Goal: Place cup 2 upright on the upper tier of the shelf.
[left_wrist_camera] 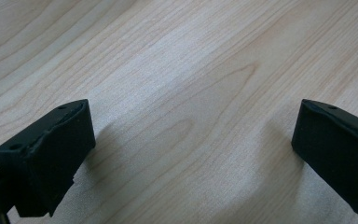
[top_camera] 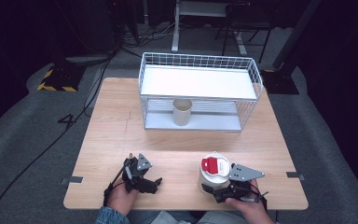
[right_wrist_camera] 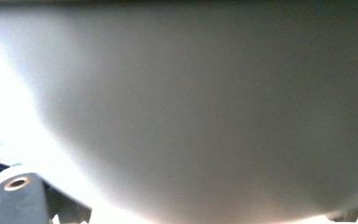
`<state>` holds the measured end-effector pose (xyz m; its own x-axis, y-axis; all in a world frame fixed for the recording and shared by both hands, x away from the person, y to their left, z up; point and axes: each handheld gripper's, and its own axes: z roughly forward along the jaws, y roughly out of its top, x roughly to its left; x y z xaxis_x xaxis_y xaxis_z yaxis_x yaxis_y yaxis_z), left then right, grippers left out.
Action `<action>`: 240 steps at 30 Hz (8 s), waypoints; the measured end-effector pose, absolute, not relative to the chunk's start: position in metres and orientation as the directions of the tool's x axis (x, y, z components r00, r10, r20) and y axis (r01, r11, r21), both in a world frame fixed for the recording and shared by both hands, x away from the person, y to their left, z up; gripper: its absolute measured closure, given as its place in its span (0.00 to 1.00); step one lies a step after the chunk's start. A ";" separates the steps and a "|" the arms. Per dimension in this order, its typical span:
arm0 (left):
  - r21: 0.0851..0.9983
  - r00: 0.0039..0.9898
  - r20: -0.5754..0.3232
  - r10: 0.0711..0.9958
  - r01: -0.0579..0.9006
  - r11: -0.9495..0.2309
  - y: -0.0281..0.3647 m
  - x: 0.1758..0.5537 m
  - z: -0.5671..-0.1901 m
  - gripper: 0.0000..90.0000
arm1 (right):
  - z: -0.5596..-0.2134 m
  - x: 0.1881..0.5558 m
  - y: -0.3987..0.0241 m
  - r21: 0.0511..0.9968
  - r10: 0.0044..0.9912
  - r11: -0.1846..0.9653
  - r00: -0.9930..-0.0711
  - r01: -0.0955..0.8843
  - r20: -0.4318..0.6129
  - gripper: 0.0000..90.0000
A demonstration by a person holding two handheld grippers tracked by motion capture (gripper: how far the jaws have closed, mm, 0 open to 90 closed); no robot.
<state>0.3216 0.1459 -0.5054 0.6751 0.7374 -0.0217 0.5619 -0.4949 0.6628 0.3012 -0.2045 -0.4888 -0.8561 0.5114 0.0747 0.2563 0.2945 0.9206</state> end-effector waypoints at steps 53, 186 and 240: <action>0.660 0.667 -0.020 0.745 0.568 -0.491 0.146 0.323 -0.505 0.00 | -0.386 0.343 -0.224 0.937 0.590 0.279 -0.807 0.210 0.005 0.15; 0.663 0.584 -0.023 0.812 0.617 -0.424 0.146 0.329 -0.506 0.00 | -0.295 0.549 -0.147 0.944 0.719 0.170 -0.691 0.282 0.077 0.05; 0.663 0.597 -0.021 0.802 0.608 -0.436 0.147 0.330 -0.505 0.00 | -0.275 0.438 -0.228 0.932 0.655 0.291 -0.755 0.218 -0.028 0.02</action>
